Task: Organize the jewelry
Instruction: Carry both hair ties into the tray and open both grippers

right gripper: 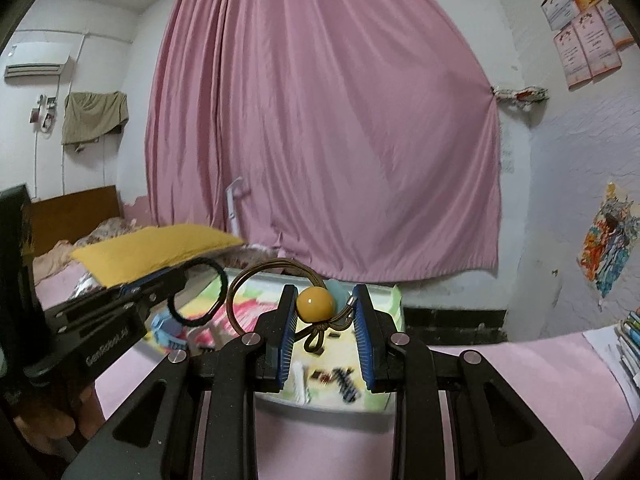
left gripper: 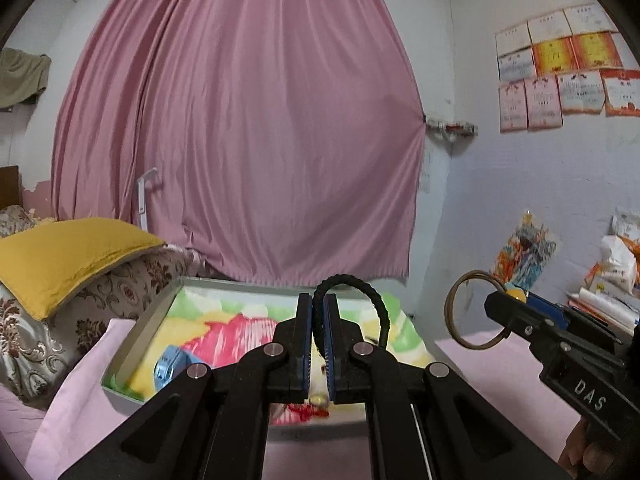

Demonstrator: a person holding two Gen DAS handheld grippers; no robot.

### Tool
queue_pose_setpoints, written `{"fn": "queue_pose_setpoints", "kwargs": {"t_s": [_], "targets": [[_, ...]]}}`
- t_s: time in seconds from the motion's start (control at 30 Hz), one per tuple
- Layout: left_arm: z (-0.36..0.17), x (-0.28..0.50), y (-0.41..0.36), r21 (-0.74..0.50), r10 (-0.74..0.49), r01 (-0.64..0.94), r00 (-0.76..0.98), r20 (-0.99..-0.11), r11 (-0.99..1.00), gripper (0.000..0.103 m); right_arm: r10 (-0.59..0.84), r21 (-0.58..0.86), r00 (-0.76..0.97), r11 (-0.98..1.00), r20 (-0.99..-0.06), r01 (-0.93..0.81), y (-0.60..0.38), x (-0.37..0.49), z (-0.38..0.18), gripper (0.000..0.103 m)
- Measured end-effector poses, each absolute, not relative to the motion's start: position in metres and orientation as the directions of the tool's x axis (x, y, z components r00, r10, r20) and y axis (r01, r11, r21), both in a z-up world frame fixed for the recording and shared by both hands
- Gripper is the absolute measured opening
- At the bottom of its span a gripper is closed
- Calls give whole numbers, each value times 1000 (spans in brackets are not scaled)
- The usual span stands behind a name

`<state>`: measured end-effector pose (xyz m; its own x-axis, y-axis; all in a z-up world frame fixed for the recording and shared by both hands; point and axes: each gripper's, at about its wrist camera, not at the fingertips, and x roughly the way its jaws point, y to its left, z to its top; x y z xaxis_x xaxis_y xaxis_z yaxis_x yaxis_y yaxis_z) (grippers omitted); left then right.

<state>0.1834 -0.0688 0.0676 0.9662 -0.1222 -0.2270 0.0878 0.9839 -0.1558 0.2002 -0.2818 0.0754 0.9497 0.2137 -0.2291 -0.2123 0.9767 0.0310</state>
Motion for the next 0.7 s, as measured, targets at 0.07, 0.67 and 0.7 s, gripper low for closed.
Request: {"fn": "queue_pose_setpoints", "kwargs": {"t_s": [0.07,0.67,0.7], "targets": [[67,186,-69,-156,-114,82,972,-206,984,5,205,35,953,979,-222,-202,-281,205,73,24],[47,223,-85,-137,-165,124,922,-350,983,5,184,42,902,982,-390,-183,-273,261,44,24],[45,225,-86,-134,-169,128,917,-362,983,5,182,40,897,983,-402,-181,-273,262,42,24]]}}
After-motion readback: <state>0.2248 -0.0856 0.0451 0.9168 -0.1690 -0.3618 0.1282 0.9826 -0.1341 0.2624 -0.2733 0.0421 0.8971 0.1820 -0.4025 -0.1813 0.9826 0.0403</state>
